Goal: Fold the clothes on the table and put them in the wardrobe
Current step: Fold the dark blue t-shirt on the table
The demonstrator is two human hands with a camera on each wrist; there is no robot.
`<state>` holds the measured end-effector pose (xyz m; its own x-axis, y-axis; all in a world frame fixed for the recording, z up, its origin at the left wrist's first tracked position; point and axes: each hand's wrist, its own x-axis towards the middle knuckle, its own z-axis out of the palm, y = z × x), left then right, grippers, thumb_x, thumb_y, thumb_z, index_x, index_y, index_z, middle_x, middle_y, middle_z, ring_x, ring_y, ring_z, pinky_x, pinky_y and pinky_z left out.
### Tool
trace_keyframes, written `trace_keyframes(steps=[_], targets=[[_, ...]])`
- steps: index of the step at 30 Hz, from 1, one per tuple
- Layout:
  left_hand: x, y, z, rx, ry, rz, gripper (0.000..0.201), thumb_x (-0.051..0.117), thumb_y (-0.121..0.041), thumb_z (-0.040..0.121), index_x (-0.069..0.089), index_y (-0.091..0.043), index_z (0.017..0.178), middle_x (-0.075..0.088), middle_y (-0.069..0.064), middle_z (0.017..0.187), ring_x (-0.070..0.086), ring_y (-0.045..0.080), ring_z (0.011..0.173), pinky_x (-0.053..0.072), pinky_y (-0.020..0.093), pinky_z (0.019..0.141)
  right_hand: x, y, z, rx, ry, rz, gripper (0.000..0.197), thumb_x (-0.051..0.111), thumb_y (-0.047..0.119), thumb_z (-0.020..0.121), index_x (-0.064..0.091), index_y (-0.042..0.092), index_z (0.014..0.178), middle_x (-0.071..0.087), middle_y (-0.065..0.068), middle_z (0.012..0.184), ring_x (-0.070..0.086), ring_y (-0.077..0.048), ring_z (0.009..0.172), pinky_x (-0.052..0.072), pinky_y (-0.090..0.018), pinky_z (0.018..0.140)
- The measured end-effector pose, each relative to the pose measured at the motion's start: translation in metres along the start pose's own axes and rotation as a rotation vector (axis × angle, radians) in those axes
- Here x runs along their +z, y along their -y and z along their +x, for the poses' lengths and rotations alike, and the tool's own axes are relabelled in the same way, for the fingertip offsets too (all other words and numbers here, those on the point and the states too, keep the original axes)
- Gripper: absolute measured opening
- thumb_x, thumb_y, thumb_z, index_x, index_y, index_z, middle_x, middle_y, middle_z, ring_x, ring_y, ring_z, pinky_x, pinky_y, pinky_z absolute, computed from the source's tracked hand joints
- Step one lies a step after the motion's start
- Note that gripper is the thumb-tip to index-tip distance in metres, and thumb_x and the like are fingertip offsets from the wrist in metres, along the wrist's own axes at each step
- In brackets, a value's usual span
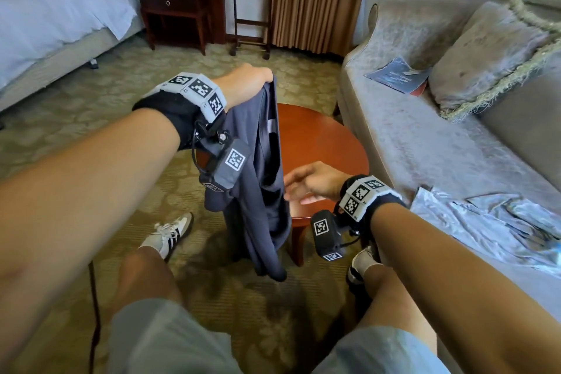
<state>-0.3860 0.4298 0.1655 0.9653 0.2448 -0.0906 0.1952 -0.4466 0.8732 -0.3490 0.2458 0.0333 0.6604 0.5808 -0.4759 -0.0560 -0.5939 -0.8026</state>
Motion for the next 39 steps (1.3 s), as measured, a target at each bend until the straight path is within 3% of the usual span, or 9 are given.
trace_keyframes(steps=[3, 9, 13, 16, 20, 24, 28, 32, 39], targets=[[0.003, -0.004, 0.009, -0.051, -0.076, -0.044, 0.024, 0.047, -0.023, 0.091, 0.041, -0.014, 0.070, 0.035, 0.003, 0.066, 0.031, 0.016, 0.056, 0.025, 0.029, 0.056, 0.001, 0.012, 0.002, -0.114, -0.061, 0.049, 0.033, 0.078, -0.003, 0.077, 0.073, 0.022, 0.097, 0.073, 0.006, 0.091, 0.066, -0.009, 0.091, 0.053, -0.022, 0.086], [0.008, -0.002, 0.022, -0.098, -0.085, -0.173, 0.020, 0.045, -0.026, 0.095, 0.052, -0.007, 0.093, 0.054, 0.012, 0.094, 0.051, 0.023, 0.086, 0.037, 0.031, 0.075, -0.004, 0.011, 0.012, -0.144, -0.120, -0.108, 0.078, 0.088, 0.005, 0.067, 0.055, 0.017, 0.136, 0.065, 0.001, 0.128, 0.057, -0.015, 0.121, 0.043, -0.032, 0.107], [0.014, 0.002, 0.022, -0.097, -0.062, -0.262, 0.027, 0.044, -0.028, 0.096, 0.055, -0.016, 0.074, 0.058, 0.004, 0.073, 0.055, 0.022, 0.065, 0.041, 0.025, 0.055, -0.004, -0.004, 0.018, -0.105, -0.481, -0.210, 0.049, 0.080, 0.011, 0.075, 0.063, 0.019, 0.120, 0.067, 0.002, 0.114, 0.061, -0.015, 0.106, 0.046, -0.022, 0.089], [0.015, 0.002, 0.024, -0.094, -0.072, -0.278, 0.028, 0.044, -0.026, 0.097, 0.054, -0.013, 0.074, 0.057, 0.005, 0.071, 0.054, 0.020, 0.059, 0.041, 0.025, 0.054, -0.013, -0.020, 0.022, -0.089, -0.558, -0.199, 0.012, 0.075, 0.016, 0.083, 0.075, 0.019, 0.095, 0.072, 0.001, 0.097, 0.065, -0.018, 0.096, 0.049, -0.026, 0.086], [0.003, 0.010, 0.032, -0.092, -0.104, -0.189, 0.025, 0.048, -0.031, 0.095, 0.058, -0.009, 0.096, 0.062, 0.010, 0.093, 0.059, 0.025, 0.083, 0.047, 0.031, 0.076, -0.032, -0.037, 0.024, -0.137, -0.673, -0.024, 0.019, 0.071, 0.028, 0.089, 0.068, 0.020, 0.071, 0.070, 0.002, 0.080, 0.066, -0.022, 0.089, 0.051, -0.032, 0.084], [-0.018, 0.027, 0.033, -0.099, -0.128, 0.047, 0.053, 0.073, -0.051, 0.074, 0.064, -0.011, 0.108, 0.064, 0.006, 0.114, 0.060, 0.026, 0.105, 0.045, 0.039, 0.101, -0.058, -0.037, 0.017, -0.182, -0.929, 0.039, 0.031, 0.062, 0.033, 0.095, 0.051, 0.021, 0.067, 0.058, 0.007, 0.071, 0.056, -0.020, 0.079, 0.041, -0.027, 0.074], [-0.033, 0.038, 0.020, -0.086, 0.068, 0.404, 0.068, 0.086, -0.056, 0.044, 0.068, -0.007, 0.088, 0.066, 0.005, 0.093, 0.063, 0.027, 0.089, 0.048, 0.038, 0.084, -0.085, -0.018, -0.002, -0.232, -1.102, 0.039, 0.022, 0.063, 0.035, 0.093, 0.057, 0.021, 0.077, 0.062, 0.001, 0.082, 0.059, -0.019, 0.085, 0.040, -0.026, 0.075], [-0.041, 0.049, 0.015, -0.013, 0.128, 0.612, 0.022, 0.081, -0.015, 0.073, 0.070, -0.002, 0.088, 0.068, 0.013, 0.089, 0.061, 0.029, 0.084, 0.047, 0.033, 0.073, -0.107, 0.009, -0.027, -0.260, -1.147, -0.012, 0.031, 0.071, 0.047, 0.083, 0.065, 0.016, 0.081, 0.064, -0.001, 0.077, 0.059, -0.019, 0.080, 0.042, -0.027, 0.070], [-0.059, 0.063, 0.017, 0.112, -0.079, 0.649, 0.024, 0.064, -0.017, 0.092, 0.068, 0.003, 0.078, 0.060, 0.017, 0.076, 0.055, 0.027, 0.073, 0.042, 0.034, 0.068, -0.117, 0.038, -0.071, -0.269, -1.106, -0.216, 0.043, 0.072, 0.051, 0.082, 0.064, 0.009, 0.081, 0.063, -0.006, 0.079, 0.055, -0.023, 0.078, 0.039, -0.033, 0.067]])
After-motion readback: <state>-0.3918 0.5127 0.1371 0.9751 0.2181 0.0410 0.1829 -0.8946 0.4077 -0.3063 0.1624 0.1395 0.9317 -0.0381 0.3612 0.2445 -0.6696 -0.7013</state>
